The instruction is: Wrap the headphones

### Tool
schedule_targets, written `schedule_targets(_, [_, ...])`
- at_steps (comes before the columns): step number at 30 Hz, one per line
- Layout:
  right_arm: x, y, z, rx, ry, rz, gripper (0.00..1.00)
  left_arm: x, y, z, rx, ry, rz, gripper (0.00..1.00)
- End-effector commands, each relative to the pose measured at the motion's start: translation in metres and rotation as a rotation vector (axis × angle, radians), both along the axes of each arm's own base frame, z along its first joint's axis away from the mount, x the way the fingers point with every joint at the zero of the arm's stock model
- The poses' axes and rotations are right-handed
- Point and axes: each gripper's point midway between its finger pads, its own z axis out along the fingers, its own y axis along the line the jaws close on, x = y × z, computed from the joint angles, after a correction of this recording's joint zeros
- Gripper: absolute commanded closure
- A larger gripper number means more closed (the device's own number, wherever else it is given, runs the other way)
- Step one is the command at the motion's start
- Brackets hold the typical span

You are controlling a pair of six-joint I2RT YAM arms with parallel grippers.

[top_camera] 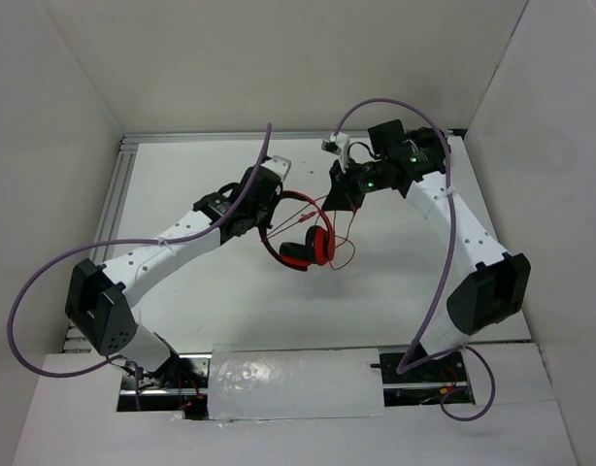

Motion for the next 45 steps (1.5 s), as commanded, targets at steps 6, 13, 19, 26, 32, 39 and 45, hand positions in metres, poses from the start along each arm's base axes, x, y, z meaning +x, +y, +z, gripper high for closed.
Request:
schedule_targets(6, [-0.058,0.015,0.066,0.262,0.039,0.314,0.97,0.022,0.079,-0.009,0.310,-0.035,0.263,1.00])
schedule_targets(13, [-0.084,0.024,0.100,0.444,0.025,0.454,0.89,0.028,0.065,-0.010,0.240,-0.031,0.257,1.00])
schedule_targets(19, [-0.084,0.021,0.115,0.529,0.058,0.473,0.88,0.027,0.063,-0.002,0.231,-0.051,0.252,1.00])
schedule_targets(26, [-0.106,0.031,0.101,0.501,0.077,0.526,0.81,0.030,0.042,0.033,0.028,-0.080,0.289,1.00])
schedule_targets(32, [-0.129,0.055,0.082,0.450,0.089,0.605,0.77,0.036,0.023,0.041,-0.101,0.009,0.393,1.00])
schedule_targets(39, [-0.157,0.089,0.050,0.336,0.117,0.627,0.74,0.048,0.034,0.035,-0.202,0.146,0.607,1.00])
schedule_targets(45, [-0.161,0.116,0.014,0.236,0.103,0.488,0.71,0.062,0.040,0.056,-0.386,0.162,0.603,1.00])
